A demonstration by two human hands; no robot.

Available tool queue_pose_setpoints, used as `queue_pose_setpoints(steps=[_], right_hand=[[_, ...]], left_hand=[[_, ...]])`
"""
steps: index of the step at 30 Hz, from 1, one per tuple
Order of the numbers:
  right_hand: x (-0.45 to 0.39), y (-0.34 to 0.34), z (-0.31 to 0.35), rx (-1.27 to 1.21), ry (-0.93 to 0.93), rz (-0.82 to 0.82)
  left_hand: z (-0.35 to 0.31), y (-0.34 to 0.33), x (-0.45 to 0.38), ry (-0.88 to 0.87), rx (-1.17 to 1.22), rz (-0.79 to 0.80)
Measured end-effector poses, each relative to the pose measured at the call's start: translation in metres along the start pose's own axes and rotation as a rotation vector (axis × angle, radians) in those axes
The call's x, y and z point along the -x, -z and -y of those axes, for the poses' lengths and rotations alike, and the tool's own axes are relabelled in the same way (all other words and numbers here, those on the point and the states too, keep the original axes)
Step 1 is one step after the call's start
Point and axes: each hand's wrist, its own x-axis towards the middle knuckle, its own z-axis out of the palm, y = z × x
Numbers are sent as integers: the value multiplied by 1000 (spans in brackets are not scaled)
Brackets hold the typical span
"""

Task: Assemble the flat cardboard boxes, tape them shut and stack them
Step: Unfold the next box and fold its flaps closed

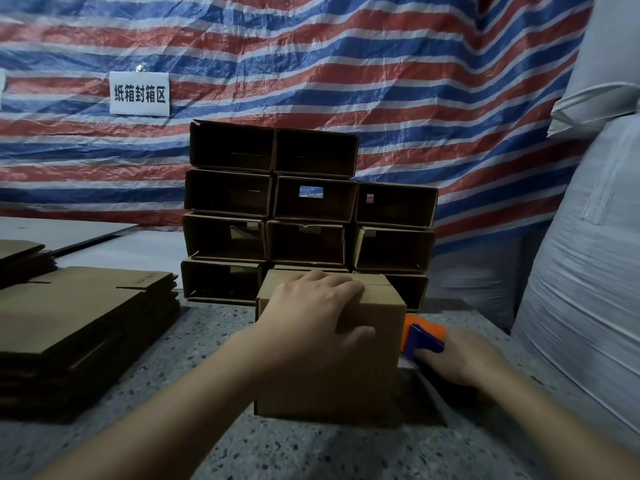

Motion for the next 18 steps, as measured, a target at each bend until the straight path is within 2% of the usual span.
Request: queue_pose_setpoints(steps=[4,6,8,11,14,18], right_hand=[[4,46,-2,-356,78,-143],[16,79,4,-647,97,-247],[28,113,14,-940,167,-265],[38,154,29,-1139,366,-165],[35,174,46,-1254,560,40],[20,182,66,-1244,613,184]], left_hand=[[3,4,-1,-15,42,28],[5,5,-1,-20,88,17],[4,5,0,-24,127,13],[3,6,2,-29,142,27],[4,6,3,5,173,22],[1,8,4,13,202,-30]])
